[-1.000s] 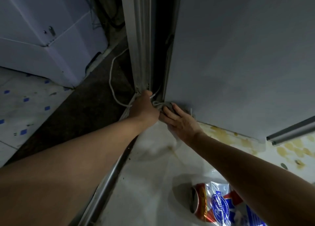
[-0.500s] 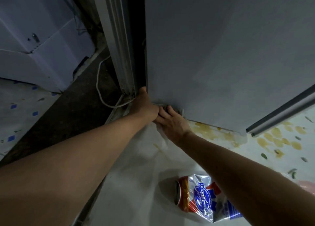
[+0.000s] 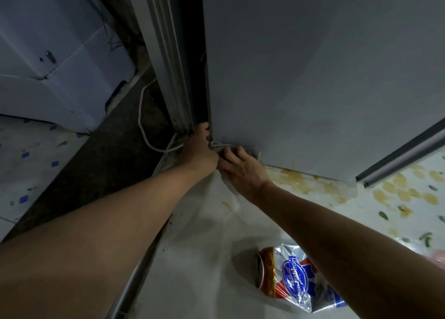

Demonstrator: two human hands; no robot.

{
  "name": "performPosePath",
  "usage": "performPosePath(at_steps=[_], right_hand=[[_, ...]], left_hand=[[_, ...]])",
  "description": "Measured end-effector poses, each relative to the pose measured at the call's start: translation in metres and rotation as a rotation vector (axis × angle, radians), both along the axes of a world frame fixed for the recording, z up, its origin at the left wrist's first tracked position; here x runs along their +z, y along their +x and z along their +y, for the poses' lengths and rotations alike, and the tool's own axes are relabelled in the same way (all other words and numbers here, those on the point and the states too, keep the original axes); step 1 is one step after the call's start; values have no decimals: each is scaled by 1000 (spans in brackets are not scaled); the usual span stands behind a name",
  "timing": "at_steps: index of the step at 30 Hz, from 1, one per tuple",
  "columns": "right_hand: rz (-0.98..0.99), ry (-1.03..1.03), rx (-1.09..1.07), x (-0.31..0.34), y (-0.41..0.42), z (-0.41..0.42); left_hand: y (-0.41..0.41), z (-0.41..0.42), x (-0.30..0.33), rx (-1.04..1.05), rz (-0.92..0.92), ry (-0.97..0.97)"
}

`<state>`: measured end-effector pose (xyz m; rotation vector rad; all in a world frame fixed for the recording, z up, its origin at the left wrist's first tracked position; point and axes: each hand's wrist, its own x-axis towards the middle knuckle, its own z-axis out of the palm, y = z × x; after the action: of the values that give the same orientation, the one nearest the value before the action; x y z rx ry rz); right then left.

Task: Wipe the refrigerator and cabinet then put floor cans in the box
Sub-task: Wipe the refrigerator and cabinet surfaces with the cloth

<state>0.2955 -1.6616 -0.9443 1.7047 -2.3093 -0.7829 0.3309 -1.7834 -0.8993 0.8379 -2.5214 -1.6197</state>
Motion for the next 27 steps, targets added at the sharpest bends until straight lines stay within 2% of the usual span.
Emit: performPosePath(at_steps=[5,13,19,25,27], right_hand=[[58,42,-15,-4,-2,4],[-36,5,-52,2,-8,40],[-20,20,-78,5,-10,77],[7,133,-206,4,-13,143],[24,159,-240,8,-12,160]], left_hand=[[2,-3,2,-32,-17,-40],[1,12,8,-13,-17,-12],[-3,25,7,56,-22,25],[-1,58,8,107,-44,-156],[-4,77,9,90,-39,-140]])
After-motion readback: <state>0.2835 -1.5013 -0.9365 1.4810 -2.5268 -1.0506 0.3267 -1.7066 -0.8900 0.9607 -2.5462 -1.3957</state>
